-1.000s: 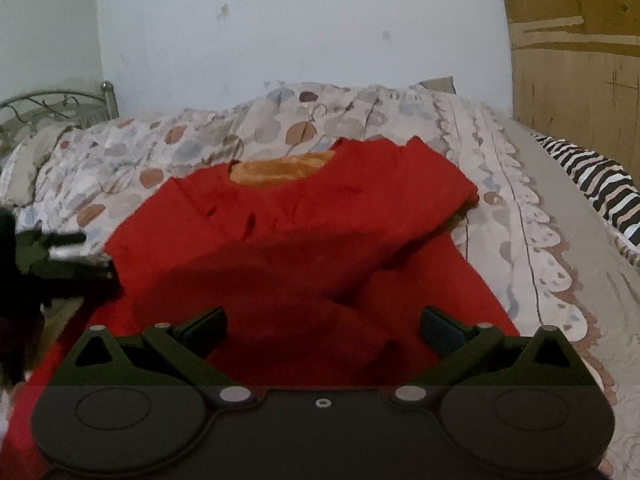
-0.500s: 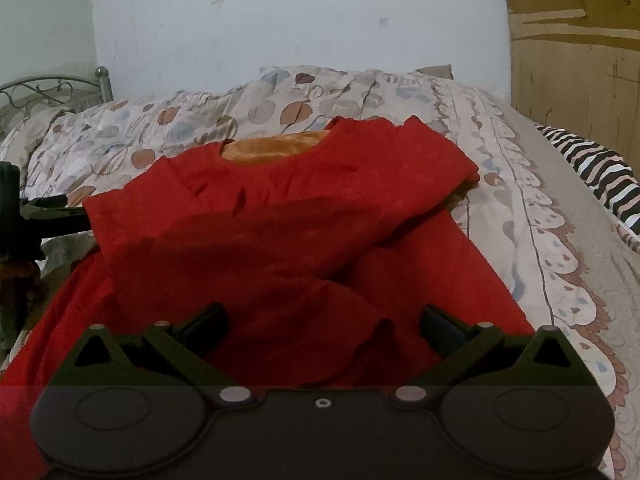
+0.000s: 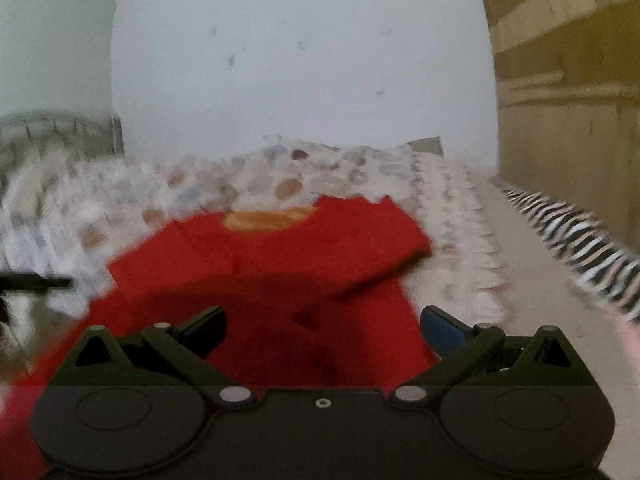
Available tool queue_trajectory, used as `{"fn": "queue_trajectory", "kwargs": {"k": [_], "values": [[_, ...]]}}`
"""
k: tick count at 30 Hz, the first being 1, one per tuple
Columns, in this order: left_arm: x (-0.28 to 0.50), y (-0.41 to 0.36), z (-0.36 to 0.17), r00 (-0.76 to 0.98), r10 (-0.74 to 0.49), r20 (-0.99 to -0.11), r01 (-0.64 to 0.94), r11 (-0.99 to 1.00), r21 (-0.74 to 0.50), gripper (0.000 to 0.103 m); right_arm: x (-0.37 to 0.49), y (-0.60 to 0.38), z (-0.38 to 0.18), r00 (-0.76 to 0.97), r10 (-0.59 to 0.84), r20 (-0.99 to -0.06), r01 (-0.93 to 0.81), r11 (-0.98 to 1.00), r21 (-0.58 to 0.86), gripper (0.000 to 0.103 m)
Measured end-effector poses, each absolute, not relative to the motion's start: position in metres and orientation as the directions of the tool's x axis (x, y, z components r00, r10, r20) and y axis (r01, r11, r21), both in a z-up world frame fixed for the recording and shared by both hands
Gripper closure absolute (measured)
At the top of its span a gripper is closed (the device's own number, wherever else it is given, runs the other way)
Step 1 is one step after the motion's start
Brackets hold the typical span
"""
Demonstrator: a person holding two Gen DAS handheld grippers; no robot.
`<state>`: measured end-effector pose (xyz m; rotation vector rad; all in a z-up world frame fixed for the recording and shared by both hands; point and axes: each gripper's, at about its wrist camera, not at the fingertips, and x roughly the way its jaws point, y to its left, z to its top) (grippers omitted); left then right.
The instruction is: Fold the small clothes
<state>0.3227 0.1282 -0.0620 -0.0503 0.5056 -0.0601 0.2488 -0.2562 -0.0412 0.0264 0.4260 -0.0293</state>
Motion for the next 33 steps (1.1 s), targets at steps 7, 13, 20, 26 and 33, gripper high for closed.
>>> {"fn": "queue_trajectory", "kwargs": {"k": [7, 13, 20, 26, 33], "values": [[0.284, 0.113, -0.072, 0.764, -0.283, -0.58, 0.201, 0.959, -0.202, 0.014, 0.225, -0.296, -0.053, 0.858, -0.075, -0.508, 0.101, 0.995, 0.025, 0.019], [0.298, 0.115, -0.086, 0.683, -0.279, -0.675, 0.113, 0.954, -0.279, 0.046, 0.235, -0.314, -0.064, 0.822, 0.022, -0.569, 0.067, 0.989, 0.134, 0.052], [0.281, 0.112, -0.061, 0.726, -0.197, -0.659, 0.072, 0.974, -0.213, 0.098, 0.229, -0.319, -0.046, 0.825, 0.047, -0.563, 0.074, 0.979, 0.191, 0.092], [0.289, 0.116, -0.078, 0.701, -0.163, -0.694, 0.0, 0.973, -0.229, 0.1, 0.224, -0.313, -0.038, 0.819, 0.002, -0.573, 0.081, 0.99, 0.119, 0.093], [0.278, 0.124, -0.076, 0.716, -0.178, -0.675, -0.01, 0.964, -0.265, 0.06, 0.214, -0.32, -0.046, 0.819, 0.039, -0.572, 0.044, 0.99, 0.132, 0.077]]}}
